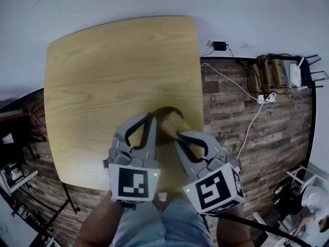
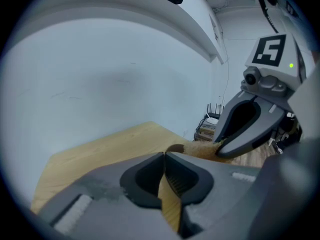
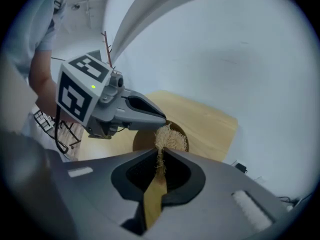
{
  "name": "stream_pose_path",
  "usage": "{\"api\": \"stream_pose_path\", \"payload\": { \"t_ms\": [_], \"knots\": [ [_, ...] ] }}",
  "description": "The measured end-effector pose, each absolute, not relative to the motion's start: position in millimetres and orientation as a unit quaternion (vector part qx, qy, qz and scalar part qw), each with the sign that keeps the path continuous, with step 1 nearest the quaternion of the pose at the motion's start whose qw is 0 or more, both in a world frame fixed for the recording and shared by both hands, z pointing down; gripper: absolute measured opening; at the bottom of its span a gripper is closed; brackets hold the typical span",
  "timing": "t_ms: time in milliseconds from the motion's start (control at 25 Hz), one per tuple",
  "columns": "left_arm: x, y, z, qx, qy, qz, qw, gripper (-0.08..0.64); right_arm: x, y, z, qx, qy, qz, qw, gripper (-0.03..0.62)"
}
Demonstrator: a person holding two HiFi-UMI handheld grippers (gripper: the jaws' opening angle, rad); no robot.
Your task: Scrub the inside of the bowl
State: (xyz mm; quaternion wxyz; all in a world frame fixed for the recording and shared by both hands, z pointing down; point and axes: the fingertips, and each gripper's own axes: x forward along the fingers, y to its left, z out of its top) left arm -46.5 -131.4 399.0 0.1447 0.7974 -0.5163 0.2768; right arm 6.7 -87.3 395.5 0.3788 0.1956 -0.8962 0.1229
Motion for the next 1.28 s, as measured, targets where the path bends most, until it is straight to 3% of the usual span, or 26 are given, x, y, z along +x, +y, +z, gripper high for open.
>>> {"api": "stream_pose_path", "payload": {
  "t_ms": [440, 760, 1280],
  "knots": [
    [-37.8, -139.5, 400.3, 0.816, -0.494, 0.262, 0.147, 0.032, -7.3, -104.1, 439.1, 0.206, -0.874, 0.119, 0.424, 0.025],
    [-42.0, -142.5, 406.7, 0.816, -0.495, 0.265, 0.134, 0.034, -25.8, -79.1, 447.3, 0.142, -0.883, 0.187, 0.407, 0.025],
    [-37.5, -137.0, 413.2, 0.807, -0.501, 0.275, 0.145, 0.038, -11.4, -47.0, 412.6, 0.124, -0.895, 0.183, 0.386, 0.025]
  ]
}}
